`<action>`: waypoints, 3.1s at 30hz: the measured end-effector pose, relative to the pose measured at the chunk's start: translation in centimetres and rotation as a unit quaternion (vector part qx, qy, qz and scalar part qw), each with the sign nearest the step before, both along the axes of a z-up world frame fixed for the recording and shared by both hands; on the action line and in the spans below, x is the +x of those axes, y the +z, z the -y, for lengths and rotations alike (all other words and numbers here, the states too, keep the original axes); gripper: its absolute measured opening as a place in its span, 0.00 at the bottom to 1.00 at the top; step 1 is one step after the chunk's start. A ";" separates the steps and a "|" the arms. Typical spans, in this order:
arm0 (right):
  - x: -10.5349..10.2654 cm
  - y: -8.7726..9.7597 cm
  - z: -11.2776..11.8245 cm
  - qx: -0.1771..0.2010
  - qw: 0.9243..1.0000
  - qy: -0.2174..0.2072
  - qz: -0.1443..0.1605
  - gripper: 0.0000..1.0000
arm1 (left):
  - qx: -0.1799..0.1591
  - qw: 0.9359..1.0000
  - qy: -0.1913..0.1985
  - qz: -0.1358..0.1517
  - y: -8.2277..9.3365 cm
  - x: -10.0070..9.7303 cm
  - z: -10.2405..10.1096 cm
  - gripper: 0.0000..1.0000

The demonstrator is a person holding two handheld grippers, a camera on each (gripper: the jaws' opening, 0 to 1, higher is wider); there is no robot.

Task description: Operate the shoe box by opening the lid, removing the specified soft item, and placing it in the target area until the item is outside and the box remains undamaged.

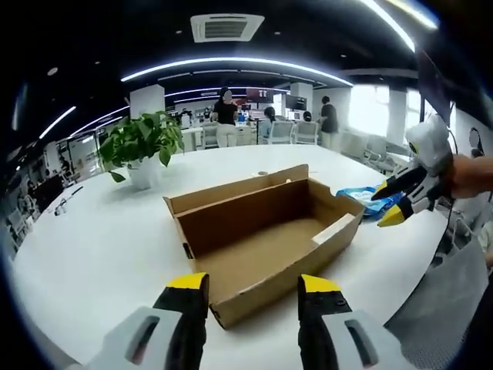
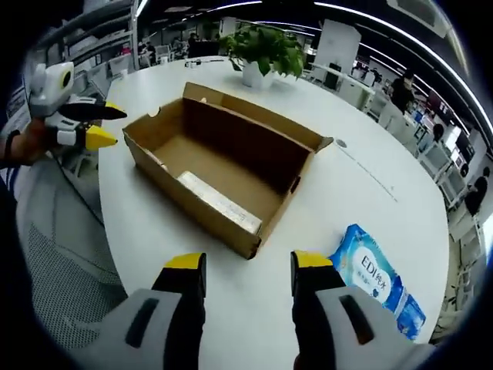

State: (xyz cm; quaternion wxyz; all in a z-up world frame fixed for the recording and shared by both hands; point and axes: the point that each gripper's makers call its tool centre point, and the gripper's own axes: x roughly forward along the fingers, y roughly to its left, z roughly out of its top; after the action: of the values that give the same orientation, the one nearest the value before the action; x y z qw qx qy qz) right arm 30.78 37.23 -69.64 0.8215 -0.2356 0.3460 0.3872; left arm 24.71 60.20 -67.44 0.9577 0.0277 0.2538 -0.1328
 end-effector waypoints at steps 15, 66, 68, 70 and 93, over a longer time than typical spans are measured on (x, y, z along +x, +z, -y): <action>-1.8 -0.2 -2.7 0.011 0.999 0.047 -0.013 0.39 | -0.017 1.000 -0.007 -0.002 0.0 0.0 0.4 0.47; 3.6 -3.1 -11.6 -0.083 0.958 0.265 -0.068 0.41 | -0.029 1.000 0.004 0.000 -0.1 0.0 -0.1 0.47; 4.0 -2.9 -11.5 -0.082 0.959 0.265 -0.048 0.45 | -0.030 1.000 0.004 0.001 -0.1 0.0 -0.2 0.47; 4.0 -2.9 -11.1 -0.082 0.960 0.262 -0.051 0.41 | -0.027 1.000 0.003 0.002 0.0 0.0 -0.1 0.47; 3.2 -2.6 -11.3 -0.128 0.945 0.299 -0.037 0.43 | -0.003 1.000 -0.012 -0.013 -0.6 -0.3 0.5 0.46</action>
State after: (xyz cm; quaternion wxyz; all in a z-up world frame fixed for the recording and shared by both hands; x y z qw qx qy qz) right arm 34.01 48.54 -72.23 0.6176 -0.4173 0.3364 0.5755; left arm 24.39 59.74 -68.08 0.9528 0.0261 0.2651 -0.1456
